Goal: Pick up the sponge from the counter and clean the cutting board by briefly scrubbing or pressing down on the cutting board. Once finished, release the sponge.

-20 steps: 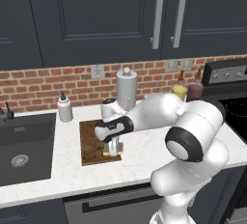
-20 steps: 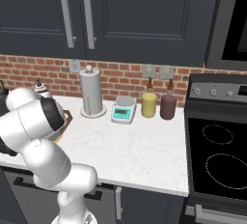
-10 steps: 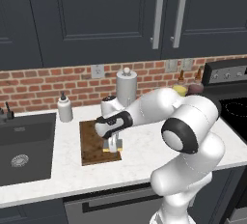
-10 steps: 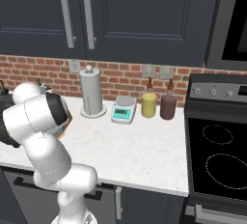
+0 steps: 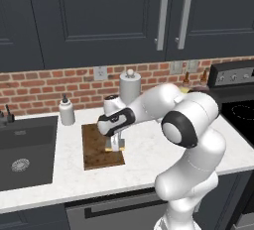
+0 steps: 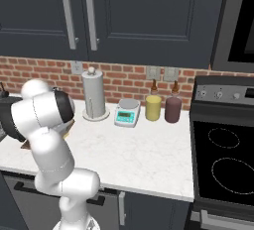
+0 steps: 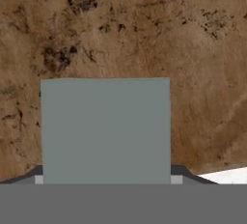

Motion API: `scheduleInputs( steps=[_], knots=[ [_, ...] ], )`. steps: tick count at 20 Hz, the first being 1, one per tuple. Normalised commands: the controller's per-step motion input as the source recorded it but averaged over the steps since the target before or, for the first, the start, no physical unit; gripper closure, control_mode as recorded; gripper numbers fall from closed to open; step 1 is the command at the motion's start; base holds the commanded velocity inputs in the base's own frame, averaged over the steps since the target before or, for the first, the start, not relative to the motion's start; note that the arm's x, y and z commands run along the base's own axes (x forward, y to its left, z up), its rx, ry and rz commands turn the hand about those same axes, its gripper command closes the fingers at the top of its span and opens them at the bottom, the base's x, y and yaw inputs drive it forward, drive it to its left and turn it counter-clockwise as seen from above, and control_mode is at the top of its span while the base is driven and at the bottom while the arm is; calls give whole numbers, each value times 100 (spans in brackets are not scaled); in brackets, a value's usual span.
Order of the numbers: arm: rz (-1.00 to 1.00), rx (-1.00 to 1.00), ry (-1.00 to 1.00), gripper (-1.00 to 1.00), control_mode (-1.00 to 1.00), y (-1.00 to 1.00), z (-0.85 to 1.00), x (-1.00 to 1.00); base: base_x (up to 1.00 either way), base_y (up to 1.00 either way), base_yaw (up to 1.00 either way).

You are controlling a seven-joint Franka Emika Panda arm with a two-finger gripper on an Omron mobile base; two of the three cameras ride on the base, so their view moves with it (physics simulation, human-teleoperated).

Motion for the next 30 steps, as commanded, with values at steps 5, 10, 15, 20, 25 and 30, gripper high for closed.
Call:
scheduleInputs(
  steps=[5, 10, 15, 20, 25, 30],
  knots=[
    [0, 0, 3, 100, -100, 0, -1, 36, 0, 0, 0],
    [0, 0, 6, 100, -100, 0, 0, 44, 0, 0, 0],
    [0, 0, 6, 100, -100, 0, 0, 44, 0, 0, 0],
    [0, 0, 6, 100, -100, 0, -1, 43, 0, 0, 0],
    [0, 0, 8, 100, -100, 2, 0, 48, 0, 0, 0],
    [6, 1, 2, 100, -100, 39, 0, 11, 0, 0, 0]
  ],
)
